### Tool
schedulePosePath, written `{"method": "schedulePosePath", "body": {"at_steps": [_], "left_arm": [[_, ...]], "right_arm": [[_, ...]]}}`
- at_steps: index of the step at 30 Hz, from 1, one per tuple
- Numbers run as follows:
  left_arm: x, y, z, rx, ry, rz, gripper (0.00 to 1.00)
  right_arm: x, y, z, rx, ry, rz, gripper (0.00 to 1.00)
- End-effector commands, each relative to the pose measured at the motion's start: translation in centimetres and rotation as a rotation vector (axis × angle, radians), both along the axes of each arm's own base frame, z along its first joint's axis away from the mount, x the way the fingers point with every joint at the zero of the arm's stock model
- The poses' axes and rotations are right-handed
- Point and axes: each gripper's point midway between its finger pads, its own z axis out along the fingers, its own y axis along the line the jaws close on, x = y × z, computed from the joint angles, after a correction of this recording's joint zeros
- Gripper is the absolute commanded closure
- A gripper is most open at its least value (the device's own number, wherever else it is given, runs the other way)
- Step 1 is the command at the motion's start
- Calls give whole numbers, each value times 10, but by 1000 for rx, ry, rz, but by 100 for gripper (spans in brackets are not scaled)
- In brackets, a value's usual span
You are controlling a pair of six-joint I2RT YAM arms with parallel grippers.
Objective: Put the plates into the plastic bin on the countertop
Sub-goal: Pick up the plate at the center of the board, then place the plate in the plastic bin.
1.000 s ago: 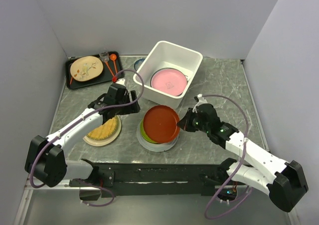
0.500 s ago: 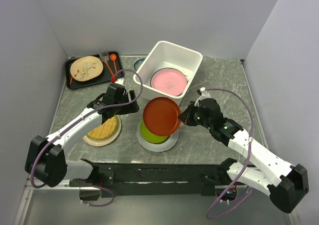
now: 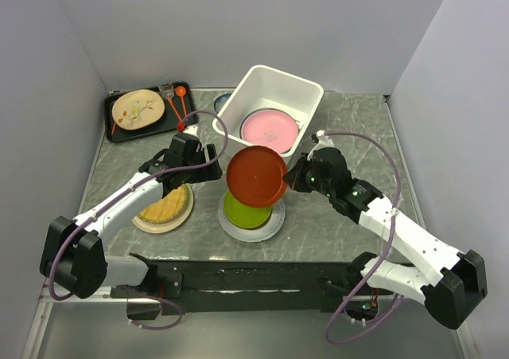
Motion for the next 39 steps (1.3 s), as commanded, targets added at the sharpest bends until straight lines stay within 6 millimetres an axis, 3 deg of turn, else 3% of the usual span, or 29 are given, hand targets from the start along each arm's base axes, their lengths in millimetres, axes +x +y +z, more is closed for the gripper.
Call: {"method": "schedulePosePath", "body": {"at_steps": [1,10,22,30,39], "left_arm": [[2,1,7,-6,-30,-6,21],[2,2,6,-3,-29,-6,21],[0,3,4,1,-26,-6,20],[0,2,1,1,-21,-11,20],[-1,3,3,0,-24,-11,20]], "right_arm": [[28,-2,49,24,-128,-54,100],[56,-4,60,15,-141,-80,100],[92,-25,72,8,-154,-145,100],[116,-22,85,15,-163,-136,100],[147,-14,86,19,-155,-140,100]]}}
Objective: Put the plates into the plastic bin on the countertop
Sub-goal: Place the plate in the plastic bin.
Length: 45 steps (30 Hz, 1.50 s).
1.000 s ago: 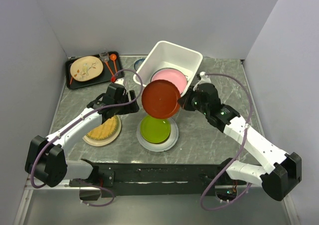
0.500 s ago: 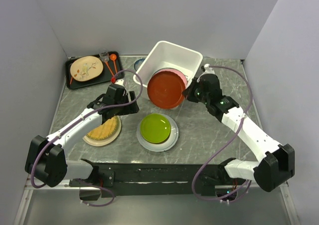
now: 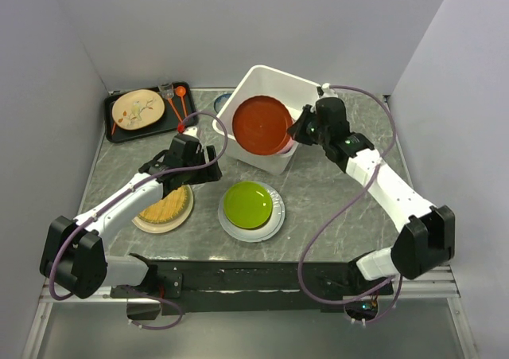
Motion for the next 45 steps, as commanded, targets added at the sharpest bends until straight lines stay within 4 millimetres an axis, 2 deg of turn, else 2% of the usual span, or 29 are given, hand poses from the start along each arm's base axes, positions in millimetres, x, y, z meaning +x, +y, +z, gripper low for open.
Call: {"method": "schedulePosePath", "body": {"at_steps": [1,3,4,6,7,9,17,19,21,22,23,25,27,28,29,34,45], "left_arm": [[2,0,8,-8,-35,-13,20],[2,0,7,-7,-33,-13,20],[1,1,6,-6,-31,-13,20],[1,1,6,-6,-32,-13,20],[1,1,6,-7,-32,-12,20],[0,0,7,-9,-32,-15,20],[0,-1,3,-8,-26,-19,20],[1,0,3,-5,-26,-19,20],[1,0,3,-5,-25,-19,20],[1,0,2,-4,-25,-18,20],[1,0,2,-2,-24,-17,20],[1,1,1,0,-23,-15,20],[1,0,0,0,-23,-16,20],[1,1,0,2,-22,-14,20],[1,1,-1,4,-20,-13,20],[2,1,-1,6,-22,-13,20],[3,0,-3,8,-16,-18,20]], "right_arm": [[25,4,26,19,-71,-2,100],[33,5,28,24,-75,-5,100],[37,6,23,19,-64,-7,100],[45,6,24,27,-70,-12,100],[50,7,17,27,-56,-11,100],[56,8,18,50,-54,-5,100],[83,-3,17,74,-55,-50,100],[89,-3,11,67,-35,-52,100],[96,-2,18,69,-49,-52,100],[100,-1,11,62,-34,-50,100],[105,0,16,63,-43,-50,100],[111,2,8,53,-19,-50,99],[117,2,9,52,-18,-56,99],[121,2,2,46,-2,-60,99],[124,3,6,48,-11,-62,99],[132,-1,-9,24,19,-81,99],[136,-12,-43,-7,99,-98,95]]}}
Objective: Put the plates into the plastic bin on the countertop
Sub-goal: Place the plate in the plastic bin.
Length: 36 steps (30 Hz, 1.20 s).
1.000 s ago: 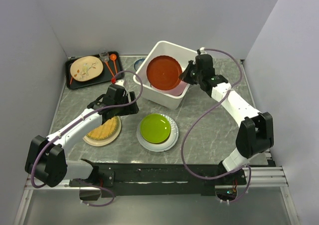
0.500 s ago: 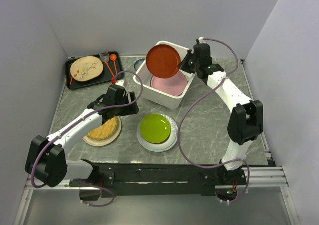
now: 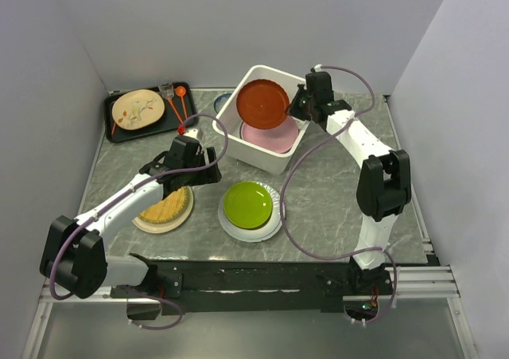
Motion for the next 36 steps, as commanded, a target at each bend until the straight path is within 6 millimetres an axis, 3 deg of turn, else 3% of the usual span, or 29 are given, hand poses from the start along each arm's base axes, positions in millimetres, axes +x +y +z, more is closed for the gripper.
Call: {"method": "schedulePosePath", "body": {"at_steps": [1,8,9,12,18,27,36], "left_arm": [[5,-1,3,-4,-20,-9,20],[5,-1,6,-4,-26,-8,20],[5,-1,5,-4,-23,-8,20],[5,-1,6,-5,-24,-8,20],[4,-2,9,-13,-27,-9,20],[2,-5,16,-36,-40,-25,20],[-1,-21,17,-92,-37,-96,21]], "right_arm": [[12,-6,2,-15,-6,-9,95],[11,-9,-13,-21,32,12,89],[11,-9,-13,-18,33,13,78],[11,-8,-12,-13,33,21,63],[12,-8,0,-15,13,21,51],[7,-10,38,6,-76,23,47],[0,-6,57,36,-115,42,47]]}}
